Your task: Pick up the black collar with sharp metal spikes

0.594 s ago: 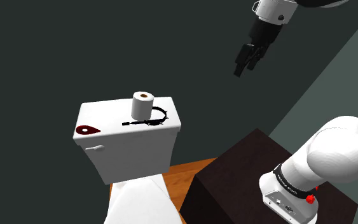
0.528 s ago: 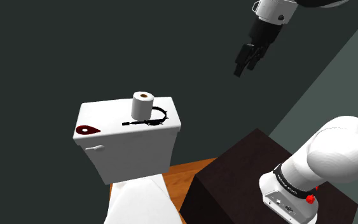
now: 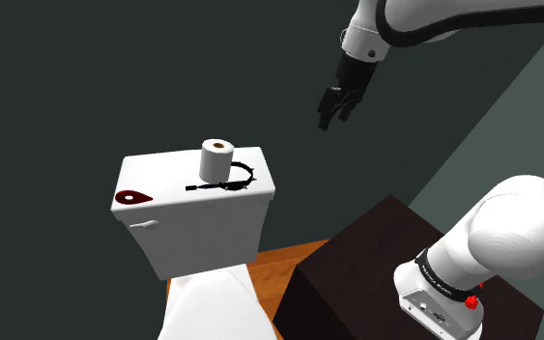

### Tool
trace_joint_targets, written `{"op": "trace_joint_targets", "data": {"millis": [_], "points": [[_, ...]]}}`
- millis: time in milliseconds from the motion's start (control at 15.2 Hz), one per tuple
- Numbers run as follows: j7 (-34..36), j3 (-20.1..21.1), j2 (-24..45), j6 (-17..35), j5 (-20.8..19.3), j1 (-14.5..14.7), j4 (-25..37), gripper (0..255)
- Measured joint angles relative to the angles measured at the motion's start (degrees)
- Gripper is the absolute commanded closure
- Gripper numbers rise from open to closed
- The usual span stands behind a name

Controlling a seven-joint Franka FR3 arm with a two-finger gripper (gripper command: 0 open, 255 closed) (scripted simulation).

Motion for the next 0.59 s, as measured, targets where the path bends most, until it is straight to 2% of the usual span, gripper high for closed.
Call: {"op": "trace_joint_targets", "data": {"millis": [594], "points": [[2.01,3.91,17.48,13.66,1.98,2.05,3.43,0]]}}
